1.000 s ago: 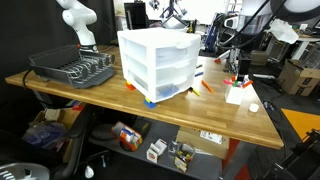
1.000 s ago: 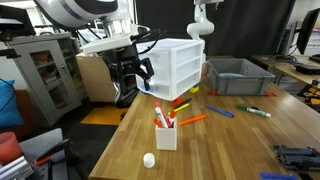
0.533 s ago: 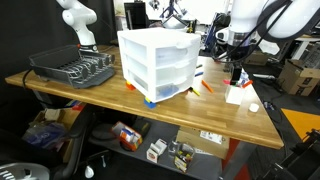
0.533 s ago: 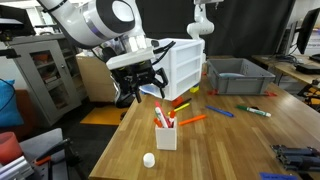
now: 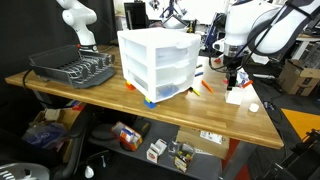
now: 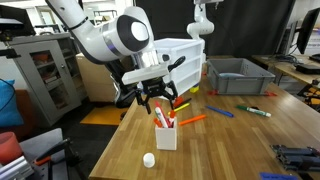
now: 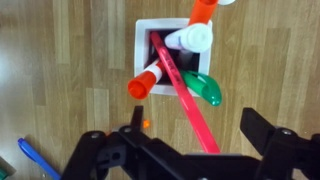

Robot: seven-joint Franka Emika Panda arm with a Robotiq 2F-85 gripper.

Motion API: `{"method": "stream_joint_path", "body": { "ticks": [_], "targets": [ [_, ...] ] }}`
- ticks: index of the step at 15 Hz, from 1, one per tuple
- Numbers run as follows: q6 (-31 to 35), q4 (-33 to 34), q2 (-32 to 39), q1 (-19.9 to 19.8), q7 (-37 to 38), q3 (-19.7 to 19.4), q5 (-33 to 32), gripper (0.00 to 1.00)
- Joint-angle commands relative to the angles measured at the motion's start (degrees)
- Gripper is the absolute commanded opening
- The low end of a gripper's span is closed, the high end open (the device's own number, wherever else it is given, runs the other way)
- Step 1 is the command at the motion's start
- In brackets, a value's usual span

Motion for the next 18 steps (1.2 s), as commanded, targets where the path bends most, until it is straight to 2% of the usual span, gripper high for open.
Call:
{"method": "stream_joint_path", "body": {
  "ticks": [1,2,3,9,12,18],
  "targets": [
    [1.6,1.9,2.2,-0.9,-1.1,-0.7,-1.0,0.71],
    [1.7,2.3,2.5,-1.0,-1.4,-0.9,-0.7,0.7],
    [1.8,2.7,2.9,-1.1,-1.5,-1.1,-0.6,0.64],
    [2.3,3.2,3.5,-2.2,-2.3,-0.9,1.1,0.21],
    [2.3,3.1,2.7,-1.2,0.2,-2.3,-1.3,0.01],
    [2.8,-1.8,-3.7,-1.8,2.3,-0.2,4.8,0.03]
  ]
}}
